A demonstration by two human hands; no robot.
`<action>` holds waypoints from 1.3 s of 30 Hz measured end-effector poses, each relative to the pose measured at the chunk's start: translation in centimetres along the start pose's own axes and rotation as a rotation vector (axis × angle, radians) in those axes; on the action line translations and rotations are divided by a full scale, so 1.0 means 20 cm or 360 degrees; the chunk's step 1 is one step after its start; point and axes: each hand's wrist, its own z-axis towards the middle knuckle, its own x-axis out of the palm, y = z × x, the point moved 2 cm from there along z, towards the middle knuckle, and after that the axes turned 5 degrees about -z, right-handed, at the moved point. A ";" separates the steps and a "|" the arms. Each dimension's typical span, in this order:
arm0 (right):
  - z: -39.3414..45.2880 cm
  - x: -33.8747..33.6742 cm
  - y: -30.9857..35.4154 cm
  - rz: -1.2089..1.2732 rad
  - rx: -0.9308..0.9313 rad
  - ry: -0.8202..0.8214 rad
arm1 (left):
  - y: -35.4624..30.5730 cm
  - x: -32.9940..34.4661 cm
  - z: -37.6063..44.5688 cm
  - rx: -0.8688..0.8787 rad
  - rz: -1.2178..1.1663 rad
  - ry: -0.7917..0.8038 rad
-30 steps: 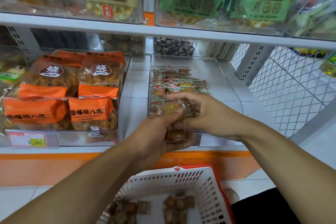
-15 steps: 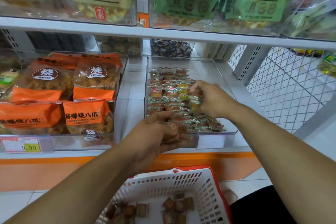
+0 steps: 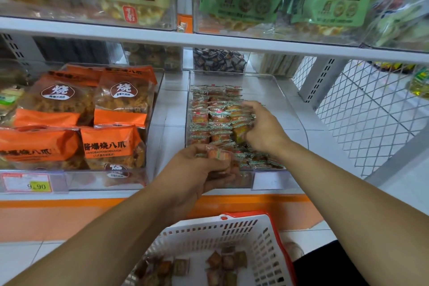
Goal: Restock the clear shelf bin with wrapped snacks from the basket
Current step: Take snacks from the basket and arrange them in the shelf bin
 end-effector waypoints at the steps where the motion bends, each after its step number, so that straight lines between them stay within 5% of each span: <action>1: 0.00 0.00 0.00 0.0081 0.0075 -0.0024 | 0.00 0.00 0.00 0.0003 -0.0012 -0.0015; 8: 0.01 0.01 -0.02 0.0492 0.0370 0.0096 | 0.00 -0.02 0.01 0.0110 -0.0041 -0.0110; 20: 0.05 0.03 -0.05 0.0380 0.0431 0.0188 | 0.02 -0.03 0.02 0.0153 0.0110 -0.0212; 24: 0.04 0.02 -0.06 0.0337 0.0374 0.0079 | 0.02 -0.03 0.03 0.0134 -0.0035 -0.0198; 28: -0.01 -0.08 0.00 -0.0231 0.0074 -0.0071 | 0.02 -0.03 0.03 0.0167 -0.0065 -0.0192; 30: -0.05 -0.15 0.08 -0.0057 -0.0041 -0.0148 | 0.01 -0.03 0.03 0.0223 -0.0046 -0.0161; 32: -0.13 -0.21 0.15 0.0452 -0.0095 0.0169 | 0.00 -0.02 0.03 0.0314 0.0012 -0.0130; 35: -0.27 -0.19 0.22 0.0601 -0.0254 0.0725 | 0.00 0.01 0.02 0.0426 0.0156 -0.0053; 39: -0.25 -0.21 0.18 0.0538 -0.0254 0.0517 | 0.00 0.01 0.02 0.0708 0.0676 -0.0163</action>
